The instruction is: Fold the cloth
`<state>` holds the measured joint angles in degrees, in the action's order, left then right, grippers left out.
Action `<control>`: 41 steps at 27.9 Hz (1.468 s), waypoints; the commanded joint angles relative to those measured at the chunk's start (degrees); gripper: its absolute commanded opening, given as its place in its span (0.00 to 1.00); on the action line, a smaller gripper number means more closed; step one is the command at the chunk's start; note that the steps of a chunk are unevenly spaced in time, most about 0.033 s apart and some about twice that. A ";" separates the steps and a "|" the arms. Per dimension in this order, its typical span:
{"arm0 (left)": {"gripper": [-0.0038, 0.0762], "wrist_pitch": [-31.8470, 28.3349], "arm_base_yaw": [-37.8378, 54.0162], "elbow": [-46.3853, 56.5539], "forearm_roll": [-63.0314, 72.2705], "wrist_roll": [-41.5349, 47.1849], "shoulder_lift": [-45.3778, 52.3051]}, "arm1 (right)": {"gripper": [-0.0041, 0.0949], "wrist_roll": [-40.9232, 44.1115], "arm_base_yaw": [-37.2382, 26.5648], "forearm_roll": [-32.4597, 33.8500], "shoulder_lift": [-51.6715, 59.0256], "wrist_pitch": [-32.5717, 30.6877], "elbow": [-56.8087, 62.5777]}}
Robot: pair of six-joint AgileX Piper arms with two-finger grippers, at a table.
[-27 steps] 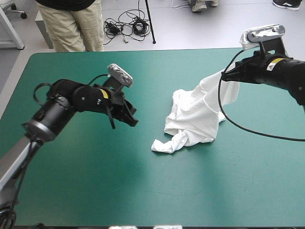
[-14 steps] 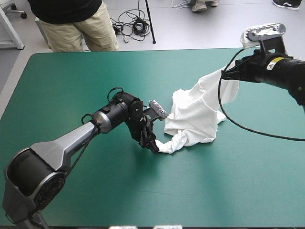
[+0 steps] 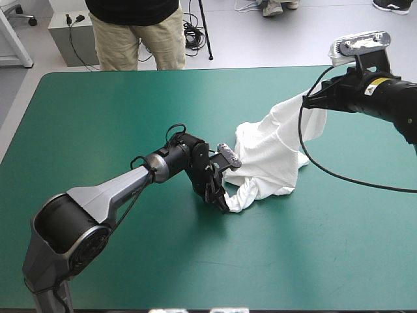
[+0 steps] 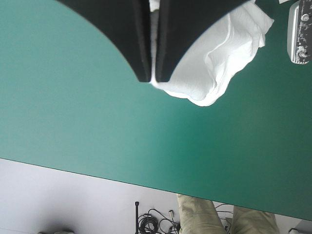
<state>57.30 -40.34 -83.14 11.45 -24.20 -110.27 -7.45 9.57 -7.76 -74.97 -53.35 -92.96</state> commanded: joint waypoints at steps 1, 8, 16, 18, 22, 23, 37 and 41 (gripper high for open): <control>0.04 1.34 -1.89 -0.71 3.36 -0.28 -0.12 | 0.03 -0.09 -0.06 0.01 1.78 4.18 -1.42; 0.04 2.78 -2.17 -0.71 0.89 0.30 2.97 | 0.03 -0.09 -0.06 0.01 1.78 4.18 -1.42; 0.04 2.78 0.90 -0.82 -10.07 7.20 12.97 | 0.03 -0.09 -0.06 -0.21 1.78 3.64 -1.42; 0.04 2.78 2.59 -1.31 -11.83 8.46 15.79 | 0.03 -0.09 -0.06 -0.21 1.78 3.64 -1.42; 0.04 2.78 6.06 -4.01 -13.95 10.71 20.12 | 0.03 -0.09 -0.06 -0.49 1.78 3.64 -1.42; 0.04 2.78 6.81 -5.18 -14.27 11.14 21.11 | 0.03 -0.09 -0.06 -0.89 1.78 3.64 -1.53; 0.04 1.72 11.36 -32.47 -22.03 14.91 25.88 | 0.03 -6.58 -0.06 -9.71 1.89 4.24 -4.89; 0.04 -0.48 11.36 -39.28 -21.40 15.04 25.88 | 0.03 -8.42 -0.06 -9.71 1.89 4.85 -9.70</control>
<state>61.88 -29.06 -116.90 -9.67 -10.02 -86.89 -14.40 9.57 -16.32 -74.97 -53.36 -97.91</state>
